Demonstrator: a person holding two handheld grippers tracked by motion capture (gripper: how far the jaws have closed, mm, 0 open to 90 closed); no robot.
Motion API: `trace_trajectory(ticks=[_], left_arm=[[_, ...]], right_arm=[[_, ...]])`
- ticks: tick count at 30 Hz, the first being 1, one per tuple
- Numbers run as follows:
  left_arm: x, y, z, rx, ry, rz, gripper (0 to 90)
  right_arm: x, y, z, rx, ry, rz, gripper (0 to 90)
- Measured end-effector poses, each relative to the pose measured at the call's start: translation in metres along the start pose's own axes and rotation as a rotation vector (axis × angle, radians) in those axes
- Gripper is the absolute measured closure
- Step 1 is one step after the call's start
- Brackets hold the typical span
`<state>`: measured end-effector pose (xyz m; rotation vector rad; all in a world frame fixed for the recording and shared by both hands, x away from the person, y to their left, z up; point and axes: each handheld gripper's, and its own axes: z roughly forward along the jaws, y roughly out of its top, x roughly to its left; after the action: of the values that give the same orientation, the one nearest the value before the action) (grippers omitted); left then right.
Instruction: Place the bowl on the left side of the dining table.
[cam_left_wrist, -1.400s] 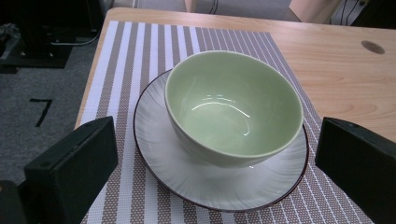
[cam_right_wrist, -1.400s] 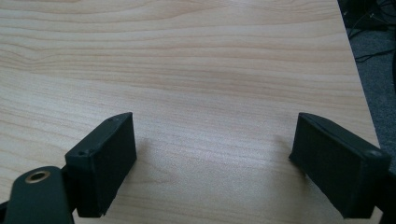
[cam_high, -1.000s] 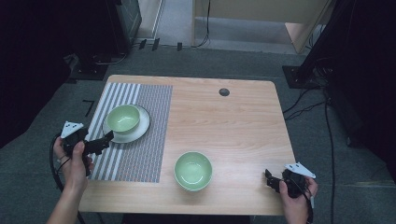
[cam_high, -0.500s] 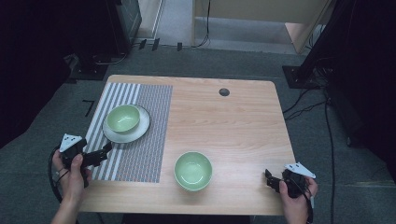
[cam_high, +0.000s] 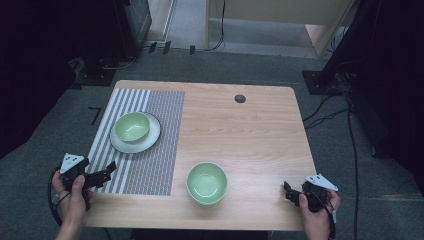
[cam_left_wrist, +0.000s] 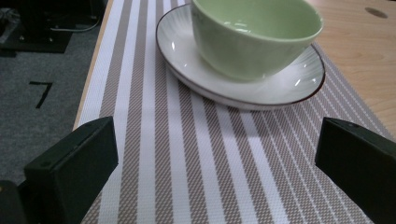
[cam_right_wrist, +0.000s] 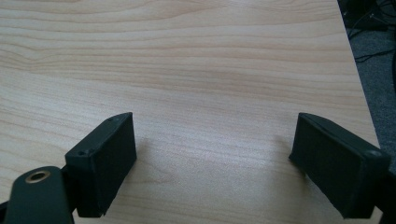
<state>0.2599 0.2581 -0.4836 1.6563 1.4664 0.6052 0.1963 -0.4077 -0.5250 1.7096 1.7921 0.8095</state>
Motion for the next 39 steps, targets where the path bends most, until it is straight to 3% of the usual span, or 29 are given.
trace_trajectory(ticks=[6, 15, 27, 34, 39], left_arm=[[0.01, -0.013, -0.003, 0.036, -0.001, 0.003, 0.0], [0.024, -0.024, -0.01, 0.043, 0.009, 0.004, 0.0], [0.034, -0.032, -0.008, 0.076, 0.016, 0.006, 0.0], [0.03, -0.034, -0.005, 0.098, 0.026, 0.047, 0.0], [0.024, -0.036, -0.001, 0.142, 0.022, 0.104, 0.0]], right_arm=[[0.0, 0.0, 0.0, 0.0, 0.0, -0.001, 13.6], [0.0, 0.0, 0.0, 0.0, 0.0, 0.0, 13.6], [0.0, 0.0, 0.0, 0.0, 0.0, 0.0, 13.6], [0.0, 0.0, 0.0, 0.0, 0.0, -0.001, 13.6], [0.0, 0.0, 0.0, 0.0, 0.0, -0.001, 13.6]])
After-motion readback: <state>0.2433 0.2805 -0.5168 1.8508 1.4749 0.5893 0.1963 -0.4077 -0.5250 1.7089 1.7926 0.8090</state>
